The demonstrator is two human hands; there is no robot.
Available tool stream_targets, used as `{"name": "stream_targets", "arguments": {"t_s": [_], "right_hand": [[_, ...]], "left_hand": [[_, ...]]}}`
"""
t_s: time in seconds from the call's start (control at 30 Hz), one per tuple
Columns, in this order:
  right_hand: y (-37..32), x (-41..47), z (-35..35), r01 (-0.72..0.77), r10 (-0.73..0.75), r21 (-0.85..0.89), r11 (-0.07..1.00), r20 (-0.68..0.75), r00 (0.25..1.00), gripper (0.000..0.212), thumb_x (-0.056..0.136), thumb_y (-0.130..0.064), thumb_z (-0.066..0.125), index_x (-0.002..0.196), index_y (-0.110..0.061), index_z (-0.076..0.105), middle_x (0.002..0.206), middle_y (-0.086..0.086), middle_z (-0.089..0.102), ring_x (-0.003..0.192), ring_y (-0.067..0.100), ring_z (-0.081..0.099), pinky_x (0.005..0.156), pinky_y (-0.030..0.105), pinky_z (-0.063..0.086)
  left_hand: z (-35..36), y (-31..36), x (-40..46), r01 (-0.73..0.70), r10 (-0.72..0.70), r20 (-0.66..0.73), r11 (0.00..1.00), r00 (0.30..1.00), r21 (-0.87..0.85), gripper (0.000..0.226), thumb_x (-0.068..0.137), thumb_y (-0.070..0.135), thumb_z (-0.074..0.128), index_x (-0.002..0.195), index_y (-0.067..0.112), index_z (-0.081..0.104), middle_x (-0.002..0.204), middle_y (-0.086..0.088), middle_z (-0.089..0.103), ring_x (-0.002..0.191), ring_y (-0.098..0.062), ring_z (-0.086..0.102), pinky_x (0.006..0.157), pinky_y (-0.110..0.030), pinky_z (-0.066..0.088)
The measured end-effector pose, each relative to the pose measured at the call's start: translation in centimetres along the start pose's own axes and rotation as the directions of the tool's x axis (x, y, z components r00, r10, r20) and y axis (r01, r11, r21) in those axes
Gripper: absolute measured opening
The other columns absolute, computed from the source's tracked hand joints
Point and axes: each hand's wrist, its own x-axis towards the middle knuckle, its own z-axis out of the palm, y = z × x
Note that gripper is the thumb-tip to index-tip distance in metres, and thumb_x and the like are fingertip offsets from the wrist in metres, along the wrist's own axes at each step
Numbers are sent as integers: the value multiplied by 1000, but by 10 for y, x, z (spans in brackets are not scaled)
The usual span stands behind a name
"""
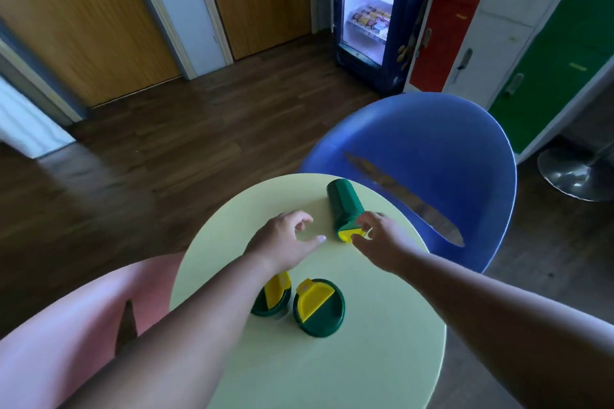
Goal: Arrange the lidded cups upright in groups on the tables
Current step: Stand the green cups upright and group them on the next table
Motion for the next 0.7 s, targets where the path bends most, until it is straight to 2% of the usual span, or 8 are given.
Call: {"name": "stream_targets", "arguments": {"t_s": [0.13,0.23,0.3,0.37,0.43,0.5,0.6,0.7], "right_hand": [[28,37,-13,-47,47,-2,999,66,997,42,86,-27,62,127,-19,56,123,5,59,96,21,57,69,25,40],[45,61,-13,-111,111,-7,994,164,980,62,85,-30,63,142,-20,40,131,8,54,95,22,56,61,25,43],[52,75,-12,-129,132,-30,991,239,962,75,85,-30,62,151,-21,26,134,9,50,90,22,55,52,25,41],[55,87,-10,-120,129,-48,992,303,944,79,87,-30,60,154,-23,18,132,10,53,89,24,56,53,26,42],[56,96,-5,-115,120,-36,993,355,927,73,90,-31,59,152,-21,22,120,9,57,91,26,58,61,28,45],[57,101,1,-123,113,4,992,372,921,63,91,-36,60,144,-18,32,105,5,56,87,25,57,65,29,44],[56,102,4,-122,103,32,992,363,926,53,92,-37,60,135,-15,40,99,3,55,83,24,57,61,30,43],[48,96,-2,-96,73,43,994,378,923,42,93,-34,57,128,-14,45,91,1,56,74,19,55,54,28,39]], "left_hand": [[29,27,41,175,-165,107,981,980,-87,62,81,55,71,135,35,48,124,6,57,103,-14,58,87,-29,49],[47,38,69,312,-293,179,946,939,-87,81,79,52,71,148,36,31,139,-1,51,115,-20,55,90,-32,48],[56,43,81,359,-337,193,928,922,-95,89,78,47,73,152,36,24,141,-2,49,117,-22,54,94,-35,49],[65,48,89,347,-331,186,936,925,-59,91,79,43,72,153,38,20,141,-2,50,119,-23,54,94,-36,50],[73,53,94,317,-310,180,948,933,-7,90,81,41,70,154,40,16,141,-2,50,120,-25,54,94,-36,50],[79,56,98,312,-308,165,950,937,3,87,85,39,67,153,41,14,136,-5,55,116,-28,56,93,-38,50],[83,57,99,316,-315,126,949,941,11,80,89,37,63,153,40,15,133,-9,57,113,-31,58,91,-39,51],[76,54,92,337,-335,128,941,934,2,76,90,40,60,152,41,18,134,-5,57,112,-29,59,91,-39,51]]}}
